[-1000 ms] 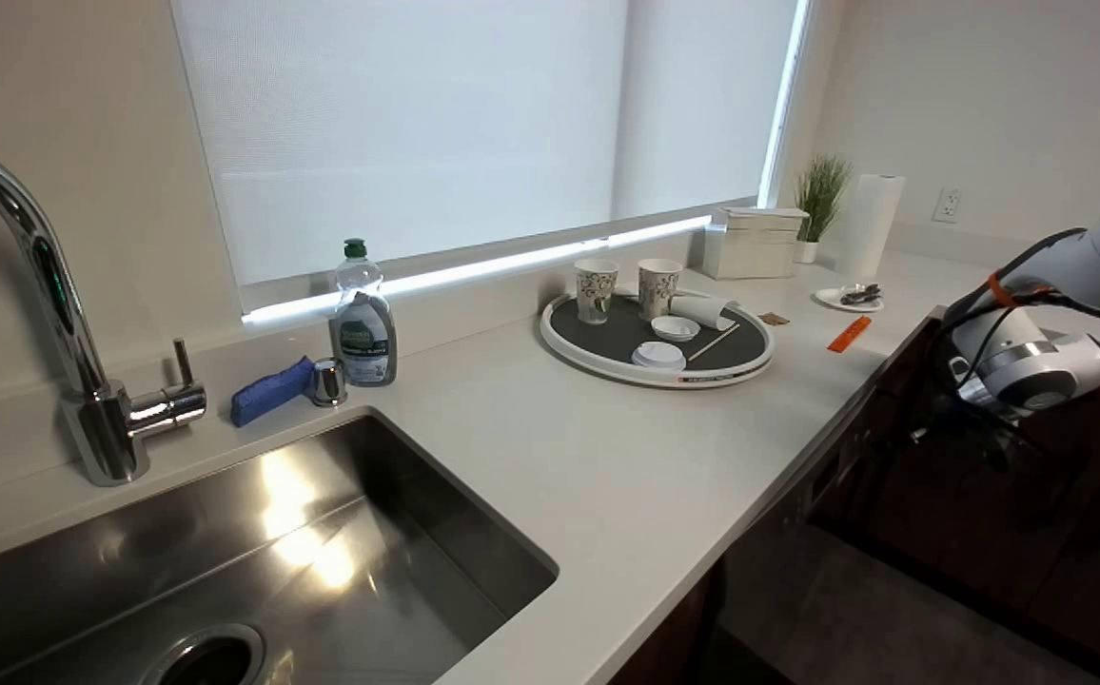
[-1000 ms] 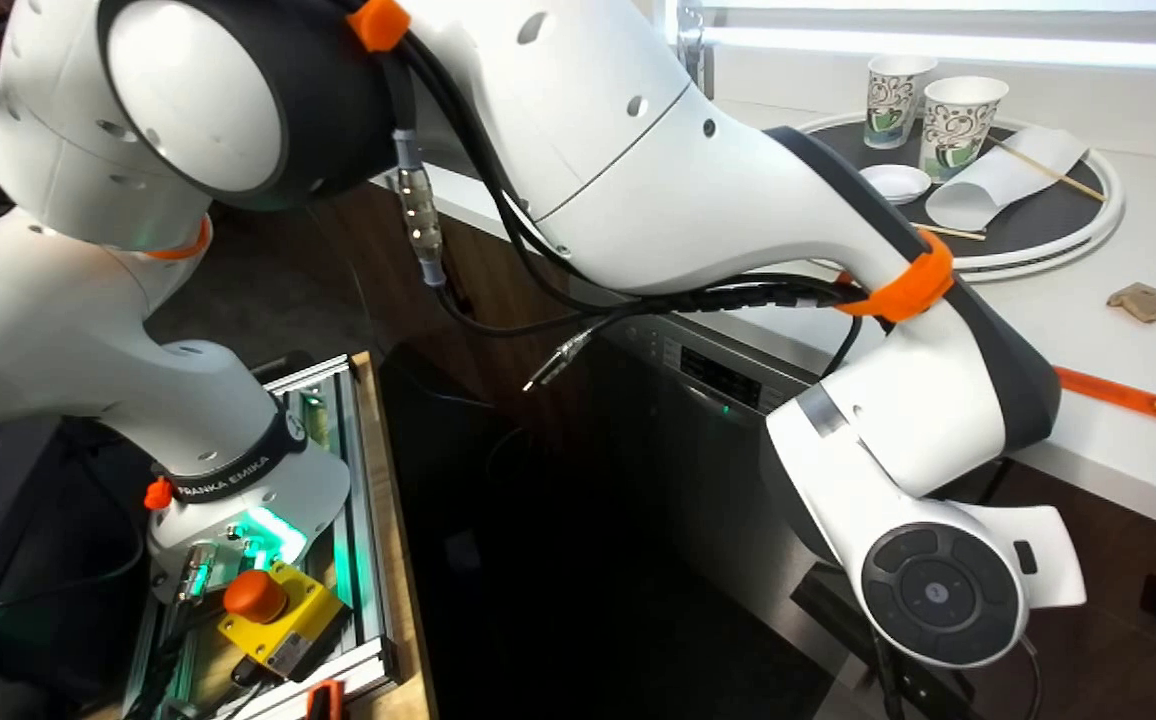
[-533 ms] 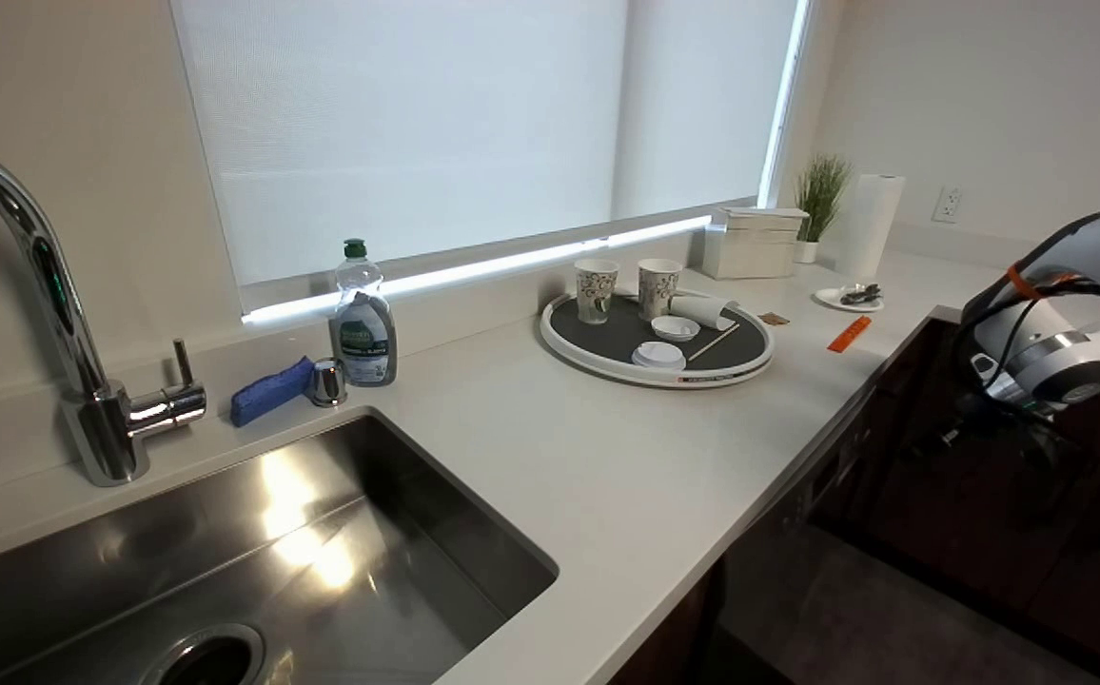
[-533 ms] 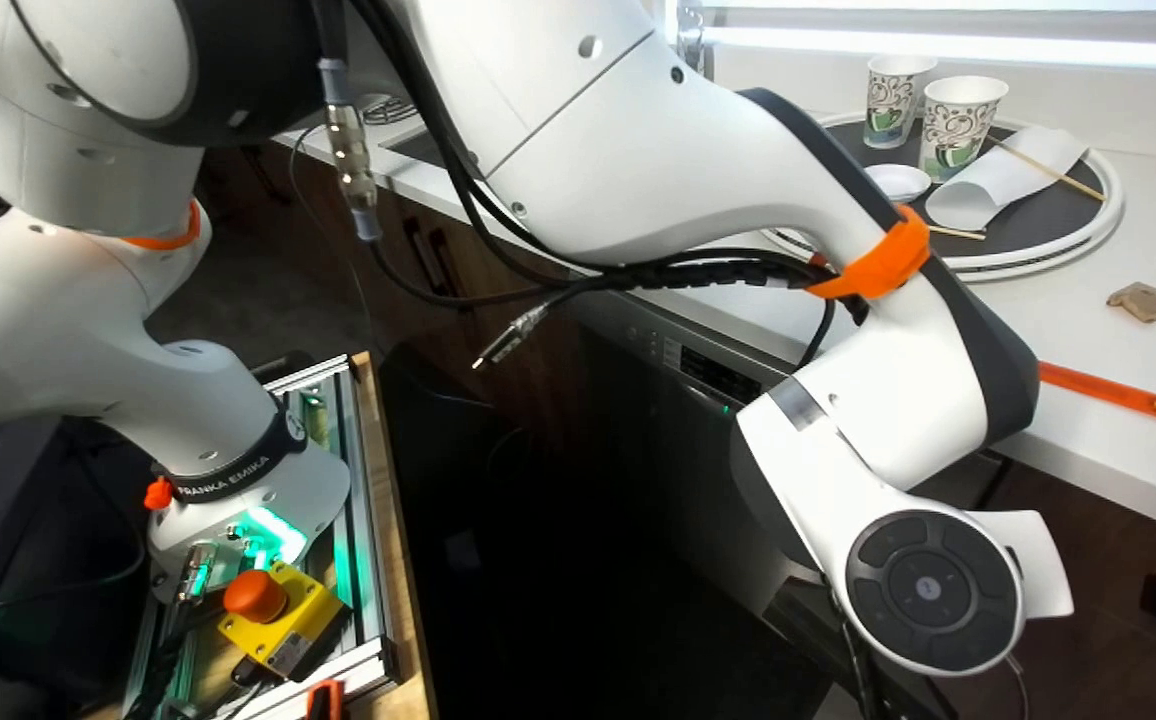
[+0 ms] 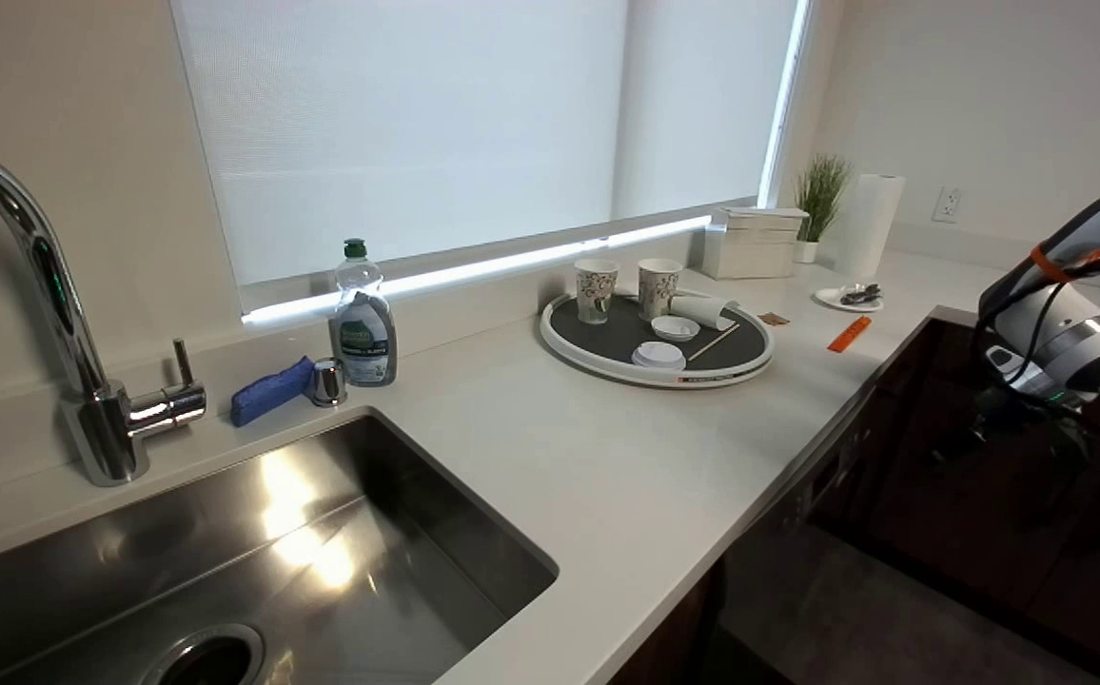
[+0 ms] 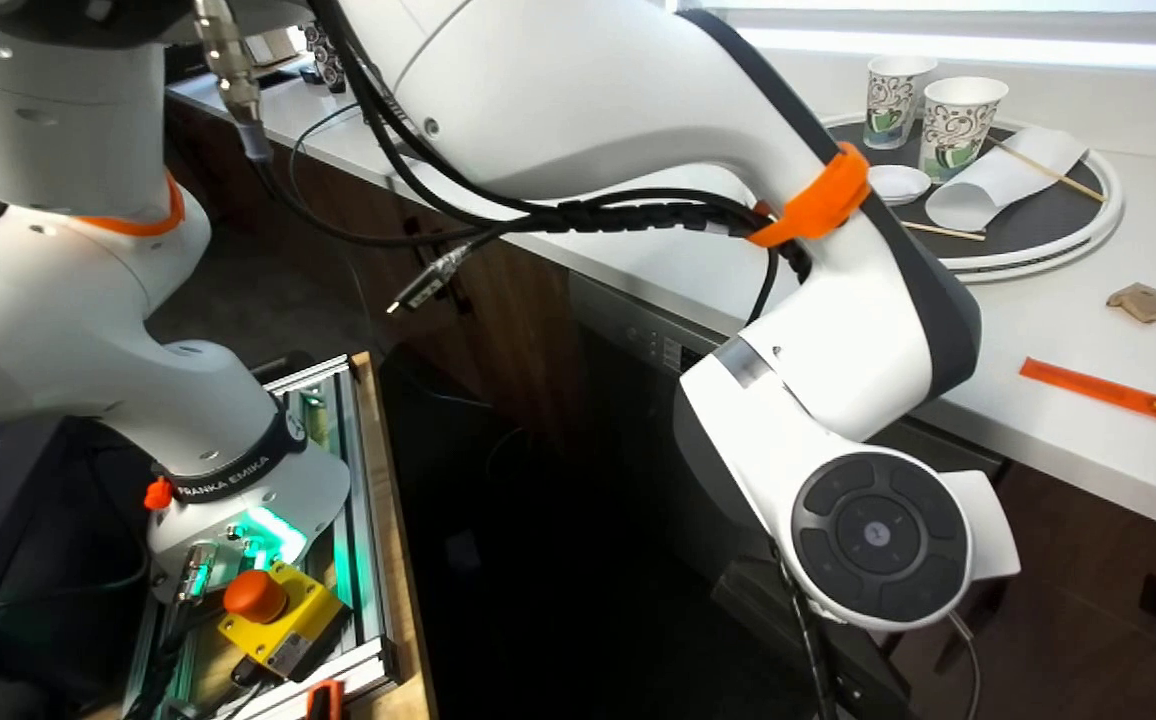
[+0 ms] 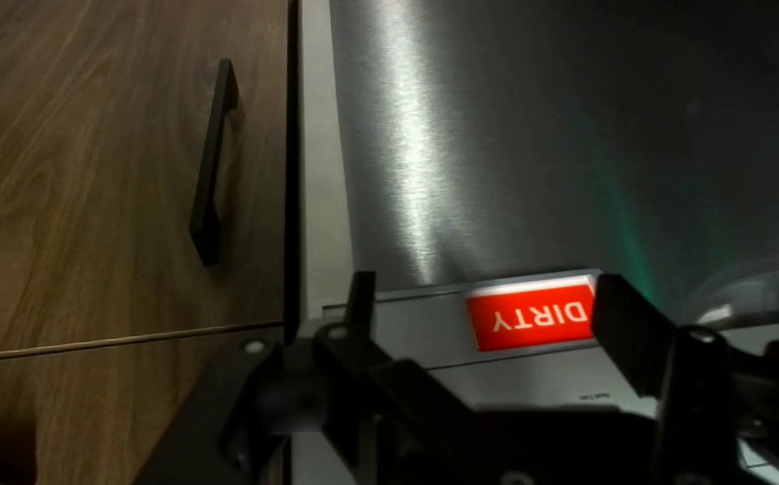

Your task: Press a button on the dishwasher

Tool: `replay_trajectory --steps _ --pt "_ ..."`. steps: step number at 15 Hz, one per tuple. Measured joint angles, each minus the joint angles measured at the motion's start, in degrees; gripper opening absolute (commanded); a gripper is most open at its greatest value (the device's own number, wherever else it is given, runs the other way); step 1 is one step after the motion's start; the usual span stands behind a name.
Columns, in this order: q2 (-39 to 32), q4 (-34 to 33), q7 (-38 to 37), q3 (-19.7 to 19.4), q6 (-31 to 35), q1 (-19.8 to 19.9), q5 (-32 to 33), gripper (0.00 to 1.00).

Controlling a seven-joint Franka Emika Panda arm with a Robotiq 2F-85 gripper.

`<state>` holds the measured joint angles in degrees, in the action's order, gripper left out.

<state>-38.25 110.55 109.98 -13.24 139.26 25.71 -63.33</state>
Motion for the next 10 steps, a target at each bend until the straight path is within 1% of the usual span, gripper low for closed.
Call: replay_trajectory --steps 10 --pt "10.6 11.24 -0.02 -0.07 0.22 -0.95 4.68 1.0"
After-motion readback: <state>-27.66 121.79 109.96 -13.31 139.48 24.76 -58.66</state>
